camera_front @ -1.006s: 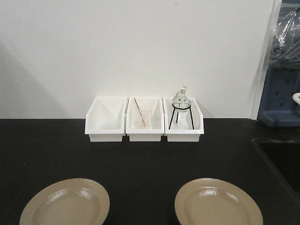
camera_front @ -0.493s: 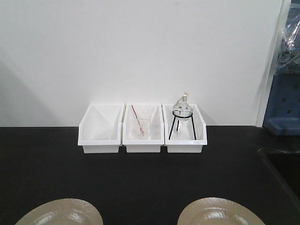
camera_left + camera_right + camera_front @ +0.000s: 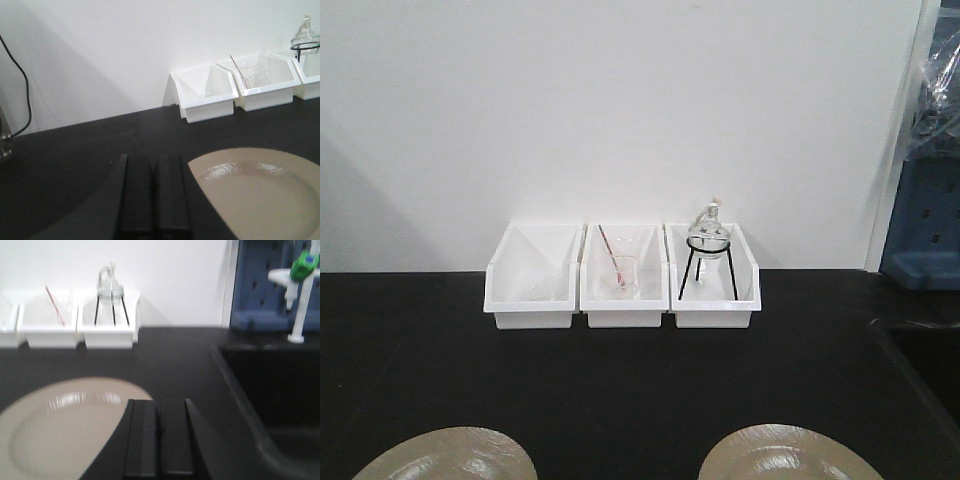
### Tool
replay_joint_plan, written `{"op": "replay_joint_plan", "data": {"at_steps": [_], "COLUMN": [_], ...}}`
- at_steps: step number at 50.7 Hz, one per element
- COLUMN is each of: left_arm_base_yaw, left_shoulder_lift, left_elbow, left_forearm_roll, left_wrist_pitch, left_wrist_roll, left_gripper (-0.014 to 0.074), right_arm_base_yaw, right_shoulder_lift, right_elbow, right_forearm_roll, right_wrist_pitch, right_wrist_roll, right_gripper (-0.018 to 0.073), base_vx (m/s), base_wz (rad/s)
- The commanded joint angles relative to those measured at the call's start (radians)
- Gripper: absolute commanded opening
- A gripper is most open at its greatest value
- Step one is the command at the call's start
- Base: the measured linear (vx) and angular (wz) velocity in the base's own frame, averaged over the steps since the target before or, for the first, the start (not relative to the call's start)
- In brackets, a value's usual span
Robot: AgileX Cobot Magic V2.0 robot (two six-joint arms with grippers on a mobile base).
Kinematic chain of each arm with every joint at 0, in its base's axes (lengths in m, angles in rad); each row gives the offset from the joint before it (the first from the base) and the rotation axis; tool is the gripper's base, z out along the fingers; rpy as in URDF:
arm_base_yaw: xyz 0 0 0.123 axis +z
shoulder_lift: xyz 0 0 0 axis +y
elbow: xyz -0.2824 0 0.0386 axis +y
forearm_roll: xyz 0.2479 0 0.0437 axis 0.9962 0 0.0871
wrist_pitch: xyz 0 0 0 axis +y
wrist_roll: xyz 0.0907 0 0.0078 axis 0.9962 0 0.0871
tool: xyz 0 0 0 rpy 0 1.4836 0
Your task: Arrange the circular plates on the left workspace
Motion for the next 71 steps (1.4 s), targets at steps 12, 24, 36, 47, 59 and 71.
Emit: {"op": "replay_joint_plan", "data": {"at_steps": [12, 24, 36, 47, 59, 71], "left_arm_base_yaw": [-0.006, -0.006, -0.043, -0.064, 0.085, 0.544], "left_shoulder_lift": [0.001, 0.233, 0.683, 1.108, 1.358, 1.378], "left_elbow": [-0.095, -0.401, -0.668, -0.853, -0.885, -0.885], "left_forearm_roll": [-0.187, -0.211, -0.565, -1.188, -1.351, -1.217], "left_wrist_pitch": [-0.206, 0.080, 0.344, 0.714, 0.838, 1.022], "left_wrist_roll": [-0.304, -0.333, -0.144, 0.430, 0.533, 0.503], "left_gripper": [0.0000, 0.0000, 0.0000, 0.0000, 0.0000, 0.0000], "right_arm_base_yaw": [-0.003, -0.003, 0.129, 0.275, 0.121, -0.276], "right_shoulder_lift": [0.011, 0.322, 0.790, 1.264, 1.526, 1.526], "right_elbow": [-0.098, -0.422, -0.719, -0.987, -1.084, -1.084], "right_forearm_roll": [0.094, 0.094, 0.339, 0.865, 1.280, 1.286], "right_wrist_pitch": [-0.394, -0.006, 0.257, 0.569, 0.857, 1.054], "right_wrist_roll": [0.308, 0.414, 0.184, -0.357, -0.649, -0.660], "right_gripper": [-0.0004, -0.0004, -0.0004, -0.0004, -0.0004, -0.0004], "base_vx": [0.00, 0.00, 0.00, 0.00, 0.00, 0.00], "base_wz": [0.00, 0.00, 0.00, 0.00, 0.00, 0.00]}}
